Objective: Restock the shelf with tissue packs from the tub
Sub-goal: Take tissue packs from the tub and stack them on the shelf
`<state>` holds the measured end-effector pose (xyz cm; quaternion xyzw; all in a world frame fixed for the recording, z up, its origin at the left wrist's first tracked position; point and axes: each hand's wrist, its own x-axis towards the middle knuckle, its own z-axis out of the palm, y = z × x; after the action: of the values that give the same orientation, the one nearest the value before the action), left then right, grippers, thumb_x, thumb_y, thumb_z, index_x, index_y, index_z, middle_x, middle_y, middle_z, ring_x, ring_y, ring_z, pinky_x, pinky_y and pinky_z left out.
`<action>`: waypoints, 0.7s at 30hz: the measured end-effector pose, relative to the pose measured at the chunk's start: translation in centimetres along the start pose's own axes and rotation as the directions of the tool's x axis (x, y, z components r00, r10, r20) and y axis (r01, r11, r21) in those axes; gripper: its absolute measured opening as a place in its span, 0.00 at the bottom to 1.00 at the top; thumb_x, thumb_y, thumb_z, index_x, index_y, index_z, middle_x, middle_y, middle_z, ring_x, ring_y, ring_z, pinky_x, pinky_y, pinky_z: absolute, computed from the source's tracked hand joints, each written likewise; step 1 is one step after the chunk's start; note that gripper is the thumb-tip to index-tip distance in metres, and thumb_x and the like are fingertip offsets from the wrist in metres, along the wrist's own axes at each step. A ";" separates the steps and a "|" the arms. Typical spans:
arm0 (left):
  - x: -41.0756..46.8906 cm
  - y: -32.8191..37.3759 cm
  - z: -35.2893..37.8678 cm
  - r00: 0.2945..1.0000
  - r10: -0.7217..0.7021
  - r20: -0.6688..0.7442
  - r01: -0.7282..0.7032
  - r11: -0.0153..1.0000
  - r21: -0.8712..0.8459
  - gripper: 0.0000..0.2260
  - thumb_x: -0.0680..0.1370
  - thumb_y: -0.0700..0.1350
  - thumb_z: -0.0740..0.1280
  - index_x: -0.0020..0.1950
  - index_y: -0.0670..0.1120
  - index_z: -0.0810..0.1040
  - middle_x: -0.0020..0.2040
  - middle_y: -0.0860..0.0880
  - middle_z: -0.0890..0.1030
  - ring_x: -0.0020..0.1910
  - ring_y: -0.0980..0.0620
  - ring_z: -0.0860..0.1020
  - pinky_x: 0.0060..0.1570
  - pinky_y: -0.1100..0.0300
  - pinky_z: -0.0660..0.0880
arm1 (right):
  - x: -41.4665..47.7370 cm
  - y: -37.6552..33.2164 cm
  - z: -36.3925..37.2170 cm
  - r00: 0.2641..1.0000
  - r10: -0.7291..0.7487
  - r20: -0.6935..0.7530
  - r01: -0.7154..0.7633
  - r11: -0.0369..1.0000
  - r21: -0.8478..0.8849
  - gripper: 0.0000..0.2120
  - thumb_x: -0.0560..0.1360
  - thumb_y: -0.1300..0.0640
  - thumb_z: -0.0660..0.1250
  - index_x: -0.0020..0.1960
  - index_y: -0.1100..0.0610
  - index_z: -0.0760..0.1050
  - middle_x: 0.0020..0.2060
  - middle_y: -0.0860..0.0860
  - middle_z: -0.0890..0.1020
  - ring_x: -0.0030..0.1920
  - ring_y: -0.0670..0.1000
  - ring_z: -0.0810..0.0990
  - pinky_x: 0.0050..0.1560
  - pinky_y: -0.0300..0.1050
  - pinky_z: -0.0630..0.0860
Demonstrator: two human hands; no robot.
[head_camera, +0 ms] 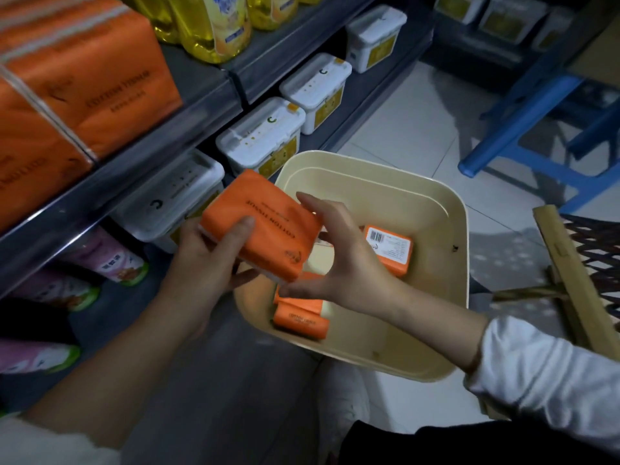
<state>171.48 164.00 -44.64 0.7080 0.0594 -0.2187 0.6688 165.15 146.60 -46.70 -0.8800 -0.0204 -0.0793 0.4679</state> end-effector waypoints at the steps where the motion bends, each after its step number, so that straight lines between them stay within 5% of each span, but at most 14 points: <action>1: 0.0 0.2 -0.1 0.998 0.024 -0.052 -0.024 1.000 -0.008 0.22 0.72 0.54 0.70 0.61 0.48 0.68 0.56 0.50 0.78 0.52 0.52 0.81 0.40 0.55 0.79 | 0.0 0.1 0.0 1.000 -0.009 0.029 0.009 1.000 -0.008 0.53 0.56 0.45 0.80 0.74 0.52 0.57 0.64 0.48 0.66 0.67 0.49 0.67 0.65 0.51 0.70; 5: 0.3 1.1 -0.8 0.982 0.092 -0.163 -0.095 0.995 -0.007 0.15 0.76 0.46 0.67 0.59 0.49 0.66 0.52 0.55 0.76 0.50 0.57 0.79 0.44 0.54 0.78 | -0.2 1.6 0.2 0.985 0.150 0.087 -0.150 0.989 -0.011 0.47 0.65 0.46 0.76 0.73 0.45 0.51 0.64 0.45 0.63 0.66 0.45 0.66 0.66 0.39 0.64; 8: 0.6 1.5 -1.8 0.973 0.125 -0.194 -0.126 0.992 0.011 0.14 0.76 0.46 0.66 0.59 0.50 0.66 0.50 0.57 0.76 0.51 0.57 0.78 0.46 0.53 0.78 | -0.7 4.2 0.4 0.948 0.301 0.099 -0.284 0.946 -0.157 0.39 0.71 0.47 0.71 0.75 0.52 0.55 0.66 0.51 0.65 0.66 0.47 0.66 0.64 0.34 0.60; 12: 0.7 1.8 -3.3 0.961 0.165 -0.224 -0.156 0.986 0.056 0.13 0.74 0.48 0.65 0.57 0.54 0.68 0.51 0.56 0.77 0.54 0.54 0.78 0.54 0.47 0.76 | -1.5 7.8 1.3 0.886 0.418 0.201 -0.339 0.880 -0.333 0.38 0.72 0.48 0.71 0.75 0.55 0.56 0.69 0.55 0.64 0.69 0.52 0.64 0.67 0.39 0.59; 17: 0.3 1.9 -5.4 0.939 0.157 -0.306 -0.129 0.986 0.109 0.11 0.67 0.54 0.61 0.49 0.63 0.68 0.47 0.53 0.79 0.48 0.49 0.78 0.46 0.48 0.74 | -2.7 11.2 4.4 0.762 0.528 0.375 -0.333 0.816 -0.472 0.40 0.70 0.45 0.71 0.75 0.53 0.55 0.67 0.55 0.65 0.68 0.55 0.66 0.67 0.48 0.66; 21: 0.5 1.3 -6.6 0.934 0.146 -0.325 -0.087 0.978 0.189 0.13 0.65 0.58 0.62 0.48 0.65 0.69 0.51 0.53 0.80 0.50 0.49 0.79 0.53 0.41 0.76 | -2.8 12.8 7.0 0.726 0.533 0.434 -0.291 0.811 -0.508 0.42 0.69 0.40 0.70 0.75 0.47 0.52 0.68 0.54 0.64 0.67 0.56 0.68 0.67 0.51 0.66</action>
<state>173.96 170.14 -43.54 0.7923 0.1114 -0.0584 0.5971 164.66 145.34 -61.48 -0.9217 0.0614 0.2872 0.2535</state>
